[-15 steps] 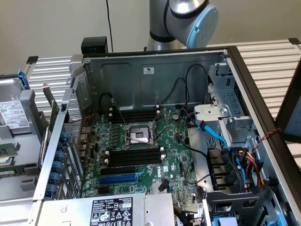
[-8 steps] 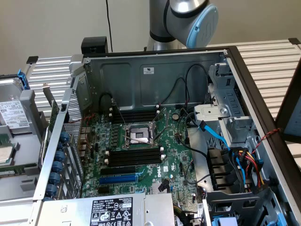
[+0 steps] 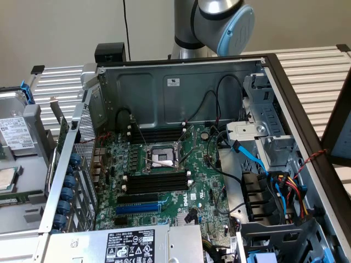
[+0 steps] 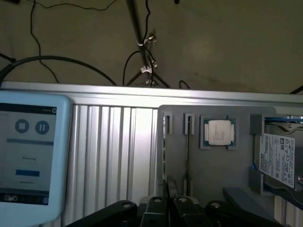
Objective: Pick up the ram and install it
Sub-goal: 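Pick up the ram and move it above insertion slot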
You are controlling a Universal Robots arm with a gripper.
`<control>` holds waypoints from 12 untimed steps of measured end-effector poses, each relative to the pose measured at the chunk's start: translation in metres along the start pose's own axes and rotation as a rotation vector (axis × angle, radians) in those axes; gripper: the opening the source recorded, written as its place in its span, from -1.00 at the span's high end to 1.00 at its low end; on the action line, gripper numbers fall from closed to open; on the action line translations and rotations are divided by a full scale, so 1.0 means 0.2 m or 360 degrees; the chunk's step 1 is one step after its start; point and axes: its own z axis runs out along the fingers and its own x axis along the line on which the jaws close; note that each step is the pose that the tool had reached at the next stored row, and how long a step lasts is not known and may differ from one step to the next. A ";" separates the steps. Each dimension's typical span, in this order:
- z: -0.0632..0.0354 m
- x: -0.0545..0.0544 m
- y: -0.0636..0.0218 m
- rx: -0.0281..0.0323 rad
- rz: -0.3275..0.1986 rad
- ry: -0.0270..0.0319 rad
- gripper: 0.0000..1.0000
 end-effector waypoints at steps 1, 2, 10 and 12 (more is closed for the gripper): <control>-0.011 0.00 0.000 -0.00003 0.0004 0.00047 0.76; -0.021 0.00 0.000 -0.00005 0.0009 0.00097 0.76; -0.089 0.00 0.001 0.00068 0.0027 0.00416 0.76; -0.107 0.00 0.001 0.00133 0.0030 0.00484 0.76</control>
